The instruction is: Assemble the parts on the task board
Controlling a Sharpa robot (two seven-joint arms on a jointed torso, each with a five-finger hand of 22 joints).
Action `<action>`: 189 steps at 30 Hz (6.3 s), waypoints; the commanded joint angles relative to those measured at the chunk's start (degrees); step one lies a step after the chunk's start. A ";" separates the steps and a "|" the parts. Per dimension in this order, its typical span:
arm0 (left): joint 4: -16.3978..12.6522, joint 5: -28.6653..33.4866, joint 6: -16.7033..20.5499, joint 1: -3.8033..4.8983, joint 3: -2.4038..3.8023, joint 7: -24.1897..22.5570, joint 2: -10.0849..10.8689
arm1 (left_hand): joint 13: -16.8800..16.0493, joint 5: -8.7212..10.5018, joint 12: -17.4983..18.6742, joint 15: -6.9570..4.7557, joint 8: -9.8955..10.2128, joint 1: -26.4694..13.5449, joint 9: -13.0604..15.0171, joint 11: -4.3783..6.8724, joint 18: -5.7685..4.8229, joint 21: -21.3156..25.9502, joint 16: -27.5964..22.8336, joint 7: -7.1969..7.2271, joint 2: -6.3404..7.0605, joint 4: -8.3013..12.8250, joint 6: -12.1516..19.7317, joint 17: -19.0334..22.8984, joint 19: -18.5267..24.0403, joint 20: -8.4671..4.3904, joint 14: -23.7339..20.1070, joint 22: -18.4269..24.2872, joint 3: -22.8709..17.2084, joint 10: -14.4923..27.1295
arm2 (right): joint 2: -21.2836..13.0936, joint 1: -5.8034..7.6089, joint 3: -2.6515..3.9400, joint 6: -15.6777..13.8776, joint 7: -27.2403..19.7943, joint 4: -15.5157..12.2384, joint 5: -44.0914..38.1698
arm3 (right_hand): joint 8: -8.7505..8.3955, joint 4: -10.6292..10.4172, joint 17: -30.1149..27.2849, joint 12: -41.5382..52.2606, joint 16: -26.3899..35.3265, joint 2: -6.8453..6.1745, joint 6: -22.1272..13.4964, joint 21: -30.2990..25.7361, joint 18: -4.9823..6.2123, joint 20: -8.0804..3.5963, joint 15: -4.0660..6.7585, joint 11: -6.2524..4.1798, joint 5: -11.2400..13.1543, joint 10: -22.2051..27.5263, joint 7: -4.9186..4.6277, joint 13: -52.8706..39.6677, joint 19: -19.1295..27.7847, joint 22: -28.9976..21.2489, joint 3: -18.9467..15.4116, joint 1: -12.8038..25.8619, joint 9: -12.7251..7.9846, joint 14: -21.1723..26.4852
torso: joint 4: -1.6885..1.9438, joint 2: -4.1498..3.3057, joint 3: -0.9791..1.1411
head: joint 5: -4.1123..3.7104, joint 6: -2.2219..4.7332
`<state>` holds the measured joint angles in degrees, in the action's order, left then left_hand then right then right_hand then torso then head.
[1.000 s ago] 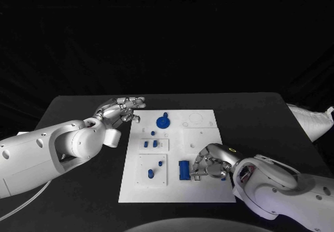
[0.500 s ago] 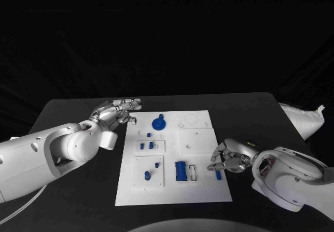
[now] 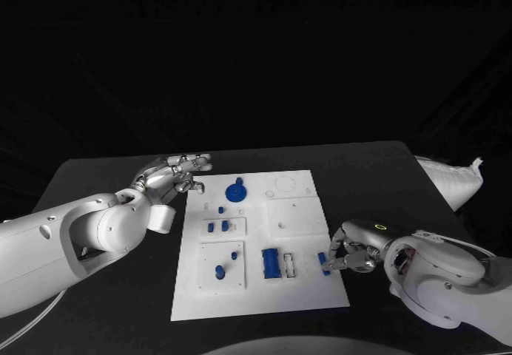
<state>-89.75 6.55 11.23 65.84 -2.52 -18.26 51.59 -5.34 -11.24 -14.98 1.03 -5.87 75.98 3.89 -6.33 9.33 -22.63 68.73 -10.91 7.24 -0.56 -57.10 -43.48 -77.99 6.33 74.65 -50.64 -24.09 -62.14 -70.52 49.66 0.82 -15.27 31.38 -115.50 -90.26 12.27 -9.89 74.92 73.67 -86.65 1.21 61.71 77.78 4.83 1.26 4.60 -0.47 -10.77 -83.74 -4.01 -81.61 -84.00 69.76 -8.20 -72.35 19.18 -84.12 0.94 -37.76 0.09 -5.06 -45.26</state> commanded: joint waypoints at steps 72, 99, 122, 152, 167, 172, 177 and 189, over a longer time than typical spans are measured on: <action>-0.60 0.21 -1.33 -0.23 0.00 -0.09 0.50 | -0.07 -0.14 -0.31 0.13 -0.03 -0.34 -0.04 -0.03 0.94 0.22 -0.08 0.00 -0.11 0.16 0.57 0.15 0.49 0.07 -0.44 0.10 0.22 0.60 | 9.76 -2.43 0.01 -2.63 2.15 2.24 -4.02 | 0.99 -0.49 9.84 -0.56 -0.19 -0.26 5.30 0.05 -0.82 -1.18 1.41 -1.92 -1.25 -1.97 2.11 1.18 -0.44 0.53 2.47 -2.50 1.06 -4.82 | 0.02 -0.01 0.06 | 1.06 -0.90; -0.40 0.21 -1.46 -0.25 0.00 0.01 0.45 | -0.08 -0.16 -0.47 0.12 -0.09 -0.25 -0.03 -0.02 0.95 0.24 -0.09 0.01 -0.20 0.21 0.58 0.26 0.50 0.07 -0.49 0.14 0.20 0.66 | 10.67 -2.47 0.01 -1.96 2.14 3.17 -5.11 | 0.59 1.06 9.88 -0.60 -0.18 0.20 5.15 -0.01 -0.86 -1.48 1.61 -2.08 2.09 -2.09 2.24 1.12 -0.49 0.60 5.14 -5.04 1.77 -4.83 | -0.03 0.07 0.13 | 1.61 -4.74; -0.29 0.21 -1.63 -0.36 -0.02 0.27 0.43 | -0.08 -0.16 -0.47 0.12 -0.09 -0.25 -0.03 -0.02 0.95 0.24 -0.09 0.01 -0.20 0.21 0.58 0.26 0.50 0.07 -0.49 0.14 0.20 0.66 | 9.99 -2.47 0.10 -2.24 1.83 2.97 -4.79 | 0.36 0.48 9.92 -0.49 -0.19 0.32 5.10 -0.04 -0.87 -1.41 1.50 -1.96 3.65 -2.14 2.10 1.00 -0.49 0.62 6.06 -4.23 2.02 -4.84 | -0.09 0.00 0.16 | 1.05 -4.44; -0.40 0.21 -2.01 -0.46 -0.03 0.77 0.52 | -0.07 -0.15 -0.56 0.13 -0.09 -0.25 -0.04 -0.06 0.95 0.26 -0.11 -0.03 -0.21 0.21 0.67 0.38 0.51 0.08 -0.56 0.18 0.24 0.81 | 9.90 -2.47 0.14 -0.72 1.29 2.73 -12.00 | -0.84 0.29 9.69 -0.95 0.04 -2.95 4.48 -0.49 -0.79 -1.11 1.15 -1.54 6.65 -1.91 1.60 0.89 -0.28 0.28 9.40 -4.74 2.86 -4.77 | -0.01 0.00 0.13 | 0.96 -3.68; -0.44 0.21 -2.13 -0.47 -0.04 0.88 0.60 | -0.07 -0.15 -0.56 0.13 -0.09 -0.25 -0.04 -0.06 0.95 0.26 -0.11 -0.03 -0.21 0.21 0.67 0.38 0.51 0.08 -0.56 0.18 0.24 0.81 | 9.78 -2.48 0.14 1.93 1.25 1.77 -20.32 | -2.36 -0.05 9.18 -2.33 0.43 -6.16 3.26 -1.18 -0.65 -0.64 0.57 -0.76 7.79 -1.31 0.69 1.46 0.09 -0.54 11.84 -4.18 2.41 -4.64 | 0.03 -0.01 0.10 | 0.68 -3.55; -0.51 0.21 -2.10 -0.47 -0.04 0.91 0.66 | -0.07 -0.15 -0.56 0.13 -0.09 -0.25 -0.04 -0.06 0.95 0.26 -0.11 -0.03 -0.21 0.21 0.67 0.38 0.51 0.08 -0.56 0.18 0.24 0.81 | 9.79 -2.48 0.14 4.83 1.26 1.60 -23.80 | -3.43 0.68 8.97 -3.29 0.61 -7.47 2.66 -1.49 -0.59 -0.31 0.21 -0.38 7.73 -0.84 0.20 1.89 0.26 -0.86 13.64 -5.31 1.97 -4.58 | 0.03 0.02 0.05 | 0.60 -3.50; -0.59 0.21 -2.14 -0.47 -0.04 0.97 0.74 | -0.07 -0.15 -0.56 0.13 -0.09 -0.25 -0.04 -0.06 0.95 0.26 -0.11 -0.03 -0.21 0.21 0.67 0.38 0.51 0.08 -0.56 0.18 0.24 0.81 | 9.81 -2.48 0.14 7.51 1.26 1.58 -25.74 | -3.73 0.87 8.96 -3.71 0.63 -7.83 2.60 -1.58 -0.57 -0.21 0.12 -0.28 7.56 -0.67 0.08 2.09 0.31 -0.95 14.12 -5.49 1.82 -4.57 | 0.00 0.04 0.01 | 0.72 -3.58; -0.68 0.16 -2.55 -0.47 -0.04 1.25 0.82 | -0.07 -0.15 -0.62 0.15 -0.10 -0.26 -0.05 -0.08 0.94 0.28 -0.23 -0.05 -0.23 0.20 0.73 0.69 0.53 0.09 -0.69 0.21 0.26 0.92 | 10.17 -2.49 0.13 10.08 1.42 2.13 -26.67 | -4.19 0.83 9.51 -3.26 0.33 -7.41 4.07 -1.18 -0.66 -0.27 0.34 -0.65 4.83 -0.85 0.53 1.84 0.05 -0.25 17.84 -5.87 1.43 -4.70 | 0.00 0.03 0.08 | 0.74 -3.42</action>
<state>-90.26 6.55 9.96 65.35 -2.58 -16.93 52.44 -5.32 -11.24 -15.30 1.23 -5.87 75.98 3.90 -6.53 9.33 -22.63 68.73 -10.92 7.24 -0.56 -56.70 -42.84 -77.78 6.54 74.44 -50.52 -24.09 -61.54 -60.37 47.34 1.10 -8.50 32.71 -113.79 -115.22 8.28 -9.06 74.92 70.28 -86.21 -6.13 65.36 76.50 4.83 0.65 5.10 -1.05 -5.77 -84.00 -3.43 -78.23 -83.80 69.46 9.35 -77.89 20.67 -84.02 0.94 -37.71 0.15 -4.34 -48.72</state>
